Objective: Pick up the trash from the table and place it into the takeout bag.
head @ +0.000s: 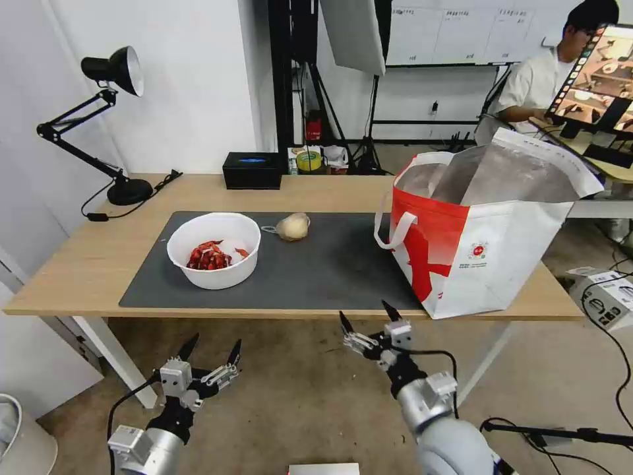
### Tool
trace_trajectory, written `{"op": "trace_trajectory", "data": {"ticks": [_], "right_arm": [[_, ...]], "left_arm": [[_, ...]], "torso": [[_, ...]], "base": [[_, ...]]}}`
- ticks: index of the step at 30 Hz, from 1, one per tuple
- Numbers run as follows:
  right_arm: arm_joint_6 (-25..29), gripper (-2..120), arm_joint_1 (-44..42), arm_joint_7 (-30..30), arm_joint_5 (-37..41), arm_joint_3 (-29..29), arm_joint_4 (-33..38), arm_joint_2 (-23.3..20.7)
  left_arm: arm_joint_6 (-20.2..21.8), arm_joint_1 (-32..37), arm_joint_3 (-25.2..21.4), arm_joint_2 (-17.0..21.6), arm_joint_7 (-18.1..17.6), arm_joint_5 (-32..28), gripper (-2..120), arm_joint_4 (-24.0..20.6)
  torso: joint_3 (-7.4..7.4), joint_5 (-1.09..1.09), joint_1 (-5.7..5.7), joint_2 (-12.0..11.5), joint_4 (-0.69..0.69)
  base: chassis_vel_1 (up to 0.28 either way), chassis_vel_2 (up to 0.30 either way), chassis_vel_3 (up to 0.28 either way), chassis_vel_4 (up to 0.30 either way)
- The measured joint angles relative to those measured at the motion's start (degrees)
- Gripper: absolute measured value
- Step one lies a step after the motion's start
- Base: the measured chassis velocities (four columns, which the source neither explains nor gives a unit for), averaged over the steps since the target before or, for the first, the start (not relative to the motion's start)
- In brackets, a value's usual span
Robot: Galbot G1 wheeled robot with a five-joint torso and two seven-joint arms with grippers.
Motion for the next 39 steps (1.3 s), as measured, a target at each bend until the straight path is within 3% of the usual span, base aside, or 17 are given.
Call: {"op": "trace_trajectory", "data": {"ticks": [4,12,23,29,39], "right_arm": [[-0.92,100,1.93,0.22,0.57,0.05,-0.53,0.56],[-4.2,100,15.98,2.63,5.06,-6.03,-6.38,2.03],[-10.61,100,34.91,7.32,10.32,-14.95,-18.48,7.65],[-13.28,100,47.45,8.95,13.45,-19.79,-30.87,13.71],[-18.37,100,56.68,9.92,13.99,-22.04,-47.22,23.84]], "left_arm": [[0.22,-1.13,1.1,1.64,-0.61,-0.69,100,0.74],[0.23,-0.63,0.55,1.67,-0.87,-0.99,100,0.8],[0.23,0.31,-0.39,1.1,-0.89,-0.98,100,0.58],[0.24,0.16,-0.46,0.78,-0.88,-0.96,100,1.0],[0.19,-0.25,-0.54,0.64,-0.87,-0.98,100,1.69]], "torso": [[0.0,0.0,0.0,0.0,-0.05],[0.0,0.0,0.0,-0.01,-0.01],[0.01,0.01,0.01,-0.01,-0.01],[0.0,0.0,0.01,-0.01,-0.02],[0.0,0.0,0.01,-0.01,-0.01]], "base": [[0.0,0.0,0.0,0.0],[0.0,0.0,0.0,0.0],[0.0,0.0,0.0,0.0],[0.0,0.0,0.0,0.0],[0.0,0.0,0.0,0.0]]}}
